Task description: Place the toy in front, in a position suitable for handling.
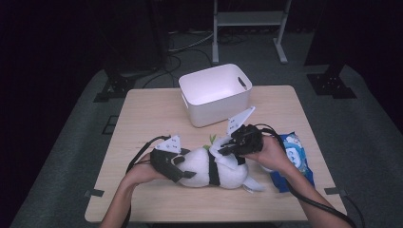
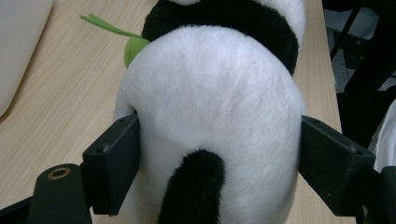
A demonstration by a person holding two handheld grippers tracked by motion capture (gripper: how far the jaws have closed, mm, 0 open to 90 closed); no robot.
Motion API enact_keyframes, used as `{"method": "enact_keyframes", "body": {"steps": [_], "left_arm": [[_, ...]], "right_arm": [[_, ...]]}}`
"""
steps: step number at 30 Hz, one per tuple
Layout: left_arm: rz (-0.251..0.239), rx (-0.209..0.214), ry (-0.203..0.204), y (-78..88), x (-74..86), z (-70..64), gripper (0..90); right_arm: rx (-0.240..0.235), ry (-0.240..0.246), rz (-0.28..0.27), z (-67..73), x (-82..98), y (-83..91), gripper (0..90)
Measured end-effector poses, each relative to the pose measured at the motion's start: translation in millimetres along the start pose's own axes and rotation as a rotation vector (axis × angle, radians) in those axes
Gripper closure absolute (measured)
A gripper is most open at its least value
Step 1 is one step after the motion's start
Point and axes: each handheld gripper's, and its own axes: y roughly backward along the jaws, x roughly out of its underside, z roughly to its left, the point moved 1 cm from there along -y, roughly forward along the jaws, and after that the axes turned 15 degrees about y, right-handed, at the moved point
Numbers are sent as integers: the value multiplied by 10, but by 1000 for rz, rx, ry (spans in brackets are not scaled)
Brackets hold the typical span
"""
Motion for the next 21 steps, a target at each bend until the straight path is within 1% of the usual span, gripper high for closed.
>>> {"method": "enact_keyframes", "body": {"steps": [6,8,10,14,18,21], "left_arm": [[1,3,-11,0,7,-7,193],[-1,5,-10,1,11,-3,193],[0,6,0,7,14,4,192],[3,20,16,27,-2,11,177],[9,37,23,42,-23,-6,168],[5,52,45,49,-39,-17,148]], "right_arm": [[-33,1,3,-40,-131,-178,847],[-38,6,5,-53,-167,-239,846],[-37,16,16,-60,-195,-281,844],[-35,8,16,-71,-165,-252,845],[-43,2,9,-12,-104,-224,845],[-41,1,-3,34,-77,-221,845]]}}
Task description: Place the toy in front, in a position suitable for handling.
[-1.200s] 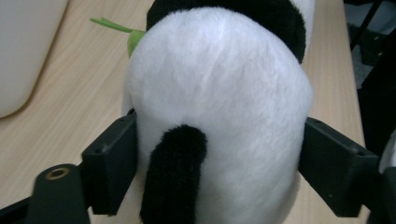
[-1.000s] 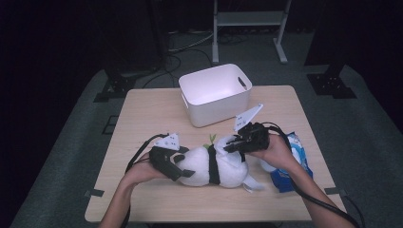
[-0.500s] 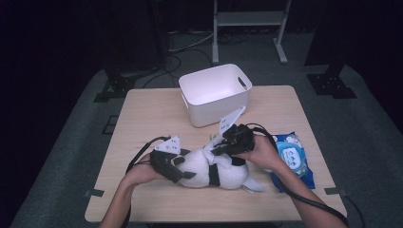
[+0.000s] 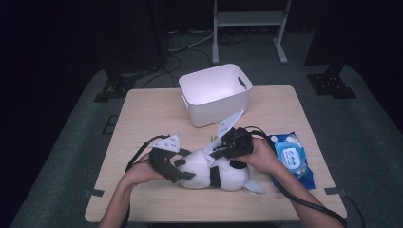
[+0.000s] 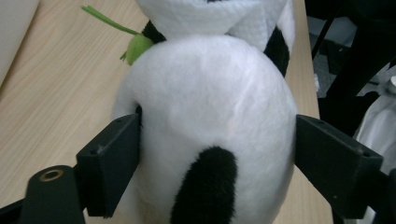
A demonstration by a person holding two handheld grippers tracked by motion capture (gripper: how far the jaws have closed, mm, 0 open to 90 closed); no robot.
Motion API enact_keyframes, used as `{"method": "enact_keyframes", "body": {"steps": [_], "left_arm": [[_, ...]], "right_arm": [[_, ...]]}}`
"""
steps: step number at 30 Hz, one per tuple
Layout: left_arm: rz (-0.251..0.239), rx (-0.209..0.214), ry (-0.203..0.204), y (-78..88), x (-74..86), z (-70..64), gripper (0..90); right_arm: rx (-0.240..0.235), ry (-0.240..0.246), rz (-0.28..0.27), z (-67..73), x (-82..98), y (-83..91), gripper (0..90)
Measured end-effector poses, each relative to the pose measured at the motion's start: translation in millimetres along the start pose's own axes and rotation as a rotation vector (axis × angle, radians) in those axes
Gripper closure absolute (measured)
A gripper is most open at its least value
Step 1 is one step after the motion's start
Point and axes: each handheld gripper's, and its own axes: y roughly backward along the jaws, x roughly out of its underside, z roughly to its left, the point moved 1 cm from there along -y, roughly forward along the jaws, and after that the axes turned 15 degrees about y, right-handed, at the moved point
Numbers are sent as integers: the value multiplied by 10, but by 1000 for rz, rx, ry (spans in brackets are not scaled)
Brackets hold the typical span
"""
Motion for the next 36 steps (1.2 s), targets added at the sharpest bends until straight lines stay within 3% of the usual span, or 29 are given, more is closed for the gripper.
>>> {"method": "enact_keyframes", "body": {"steps": [9,17,24,28,36], "left_arm": [[1,38,40,-41,-39,-8,101],[-1,20,-22,-106,-24,-41,184],[1,12,-80,-161,-12,-101,209],[18,31,-66,-148,-27,-108,175],[36,56,-21,-155,-79,-137,89]], "right_arm": [[4,19,-13,150,44,-4,847],[13,35,2,160,-33,54,848],[48,11,13,8,-94,141,847],[25,7,61,6,-25,27,847],[0,-16,15,69,82,48,847]]}}
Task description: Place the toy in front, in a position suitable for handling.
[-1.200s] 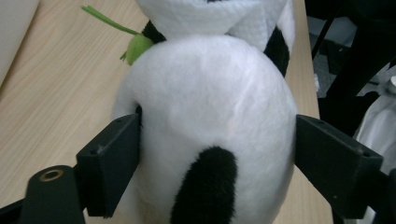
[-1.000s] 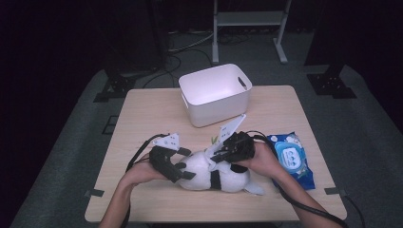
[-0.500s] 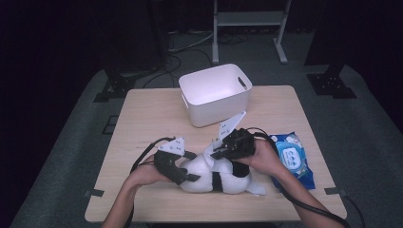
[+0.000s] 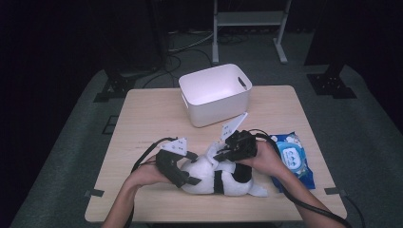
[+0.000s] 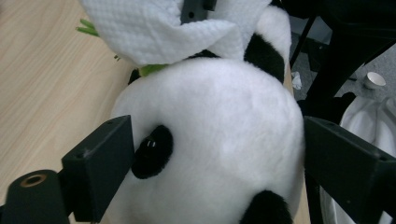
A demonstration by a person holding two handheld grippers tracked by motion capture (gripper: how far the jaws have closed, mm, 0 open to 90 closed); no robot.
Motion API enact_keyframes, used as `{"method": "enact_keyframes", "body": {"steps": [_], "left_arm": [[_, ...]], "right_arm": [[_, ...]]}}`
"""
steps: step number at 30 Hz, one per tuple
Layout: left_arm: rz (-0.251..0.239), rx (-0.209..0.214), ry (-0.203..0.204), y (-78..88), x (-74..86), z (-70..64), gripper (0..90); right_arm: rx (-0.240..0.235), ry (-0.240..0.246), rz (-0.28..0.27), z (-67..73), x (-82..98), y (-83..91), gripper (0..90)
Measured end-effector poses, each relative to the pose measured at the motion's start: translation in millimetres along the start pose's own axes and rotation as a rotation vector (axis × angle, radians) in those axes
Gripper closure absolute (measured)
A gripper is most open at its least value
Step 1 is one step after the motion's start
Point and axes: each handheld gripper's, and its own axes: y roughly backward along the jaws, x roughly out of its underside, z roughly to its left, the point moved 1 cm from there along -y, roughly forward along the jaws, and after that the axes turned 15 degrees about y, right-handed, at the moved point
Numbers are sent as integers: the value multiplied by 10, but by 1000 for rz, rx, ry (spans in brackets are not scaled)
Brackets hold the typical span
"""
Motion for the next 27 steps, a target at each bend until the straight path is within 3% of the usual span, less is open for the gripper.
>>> {"method": "enact_keyframes", "body": {"steps": [3,8,10,16,21,26,27], "left_arm": [[7,0,12,-41,-13,-9,65],[22,-52,6,-141,-42,-42,40],[19,-75,1,-138,-55,-27,110],[-24,-91,-7,-89,-81,37,384],[-54,-112,-26,-86,-129,87,439],[-69,-174,-121,-105,-263,151,449],[-72,-169,-140,-93,-285,157,476]], "right_arm": [[-2,1,-5,28,3,-16,848],[8,0,4,20,-19,-40,847],[15,-4,5,-3,-20,-40,847],[5,-45,-8,-146,8,-28,846],[5,-64,-22,-248,22,2,846],[29,-83,-25,-356,49,76,846],[37,-90,-25,-371,54,95,846]]}}
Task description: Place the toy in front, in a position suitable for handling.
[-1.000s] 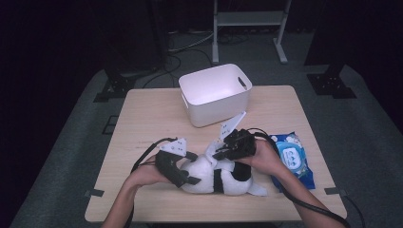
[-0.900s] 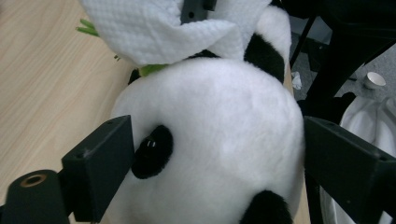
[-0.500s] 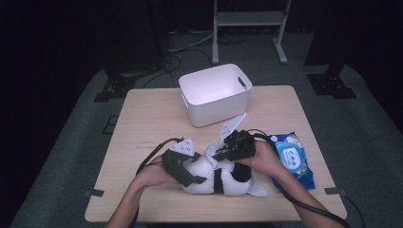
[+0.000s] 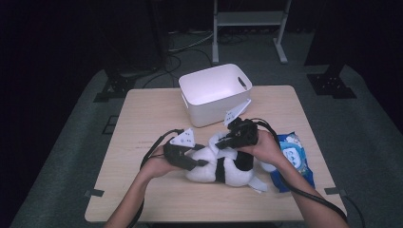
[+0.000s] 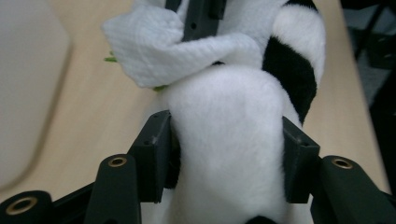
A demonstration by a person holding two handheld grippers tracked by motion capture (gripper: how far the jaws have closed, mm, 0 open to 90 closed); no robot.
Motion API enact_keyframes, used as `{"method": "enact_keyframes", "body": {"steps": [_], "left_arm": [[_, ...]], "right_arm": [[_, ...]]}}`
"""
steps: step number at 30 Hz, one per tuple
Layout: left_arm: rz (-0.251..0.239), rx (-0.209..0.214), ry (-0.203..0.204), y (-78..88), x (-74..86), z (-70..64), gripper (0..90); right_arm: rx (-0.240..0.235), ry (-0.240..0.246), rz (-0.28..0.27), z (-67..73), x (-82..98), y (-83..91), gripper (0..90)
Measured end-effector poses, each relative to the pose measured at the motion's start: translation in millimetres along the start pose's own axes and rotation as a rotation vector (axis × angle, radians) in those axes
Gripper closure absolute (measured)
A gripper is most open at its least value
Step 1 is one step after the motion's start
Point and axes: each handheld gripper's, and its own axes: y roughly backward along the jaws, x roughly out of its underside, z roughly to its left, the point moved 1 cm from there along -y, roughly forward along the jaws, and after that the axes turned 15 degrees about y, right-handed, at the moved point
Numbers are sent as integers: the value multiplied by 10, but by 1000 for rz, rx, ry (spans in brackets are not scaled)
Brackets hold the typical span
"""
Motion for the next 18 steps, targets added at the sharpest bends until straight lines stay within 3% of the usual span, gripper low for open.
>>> {"method": "enact_keyframes", "body": {"steps": [2,5,10,18], "left_arm": [[1,-26,-23,18,-45,23,531],[27,2,-18,4,-6,-5,478],[13,69,69,51,68,-5,381],[2,133,170,124,88,43,325]], "right_arm": [[8,-5,-6,-31,14,26,846],[7,2,-5,1,24,14,847],[-1,45,36,118,-45,-66,849],[-29,43,36,174,-28,-104,850]]}}
